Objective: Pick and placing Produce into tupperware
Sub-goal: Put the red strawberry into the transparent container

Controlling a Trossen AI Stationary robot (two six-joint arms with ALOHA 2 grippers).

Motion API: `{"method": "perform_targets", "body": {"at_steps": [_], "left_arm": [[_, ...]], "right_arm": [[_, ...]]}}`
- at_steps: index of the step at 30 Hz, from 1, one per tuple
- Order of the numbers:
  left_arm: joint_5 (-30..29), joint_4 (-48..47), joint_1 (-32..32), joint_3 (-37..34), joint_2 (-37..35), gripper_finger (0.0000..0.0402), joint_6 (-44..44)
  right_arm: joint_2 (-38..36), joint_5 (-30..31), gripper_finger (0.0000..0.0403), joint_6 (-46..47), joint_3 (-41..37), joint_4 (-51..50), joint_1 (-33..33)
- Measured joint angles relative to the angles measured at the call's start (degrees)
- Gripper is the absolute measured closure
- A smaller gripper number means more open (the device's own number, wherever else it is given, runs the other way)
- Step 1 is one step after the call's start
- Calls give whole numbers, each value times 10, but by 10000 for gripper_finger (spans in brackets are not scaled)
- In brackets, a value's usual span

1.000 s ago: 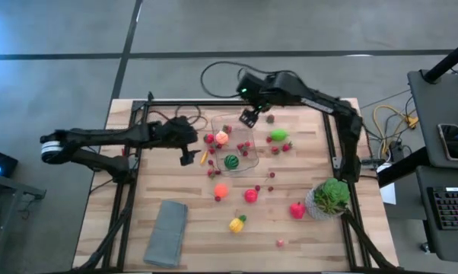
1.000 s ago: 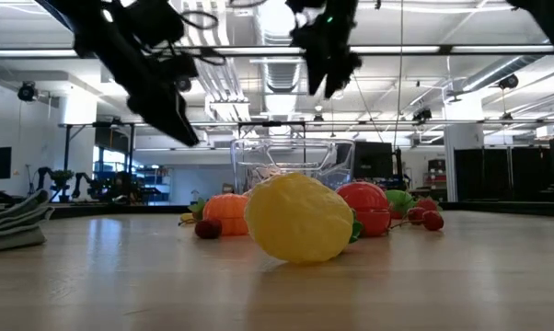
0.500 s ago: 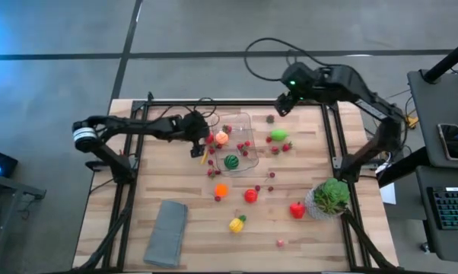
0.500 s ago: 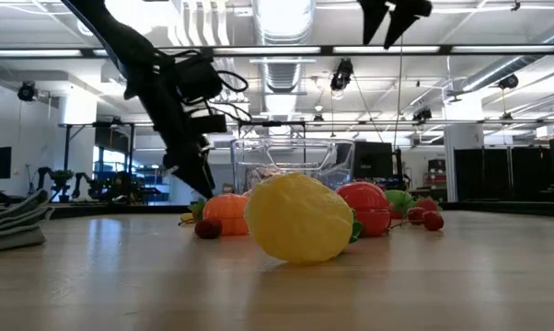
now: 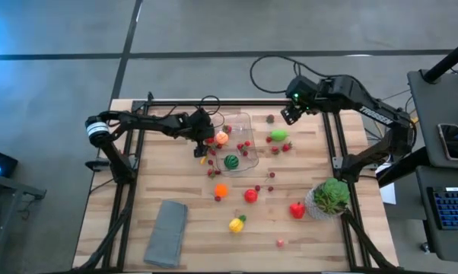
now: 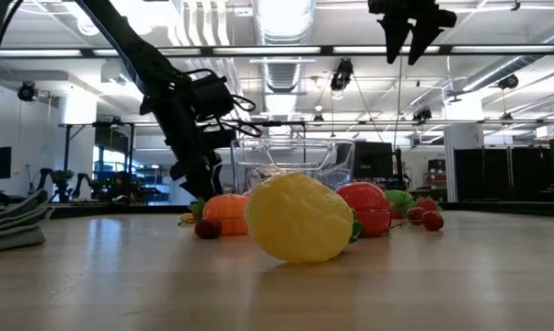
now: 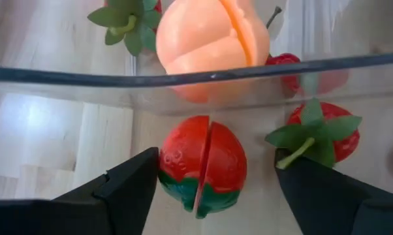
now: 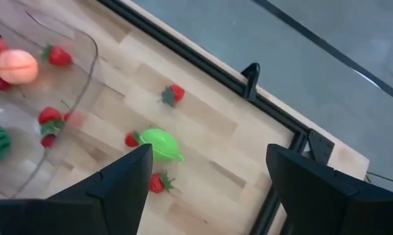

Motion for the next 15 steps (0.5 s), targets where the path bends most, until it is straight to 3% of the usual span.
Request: {"method": "perform_targets", "body": {"at_steps": [10,15], "left_arm": [[-6,0,0,0,-6,209,-1],[-15,-28,0,1,-19,234,-15]], "right_arm": [[0,-21,111,9,-27,32,0],[0,-31,118,6,-19,47,0]]}}
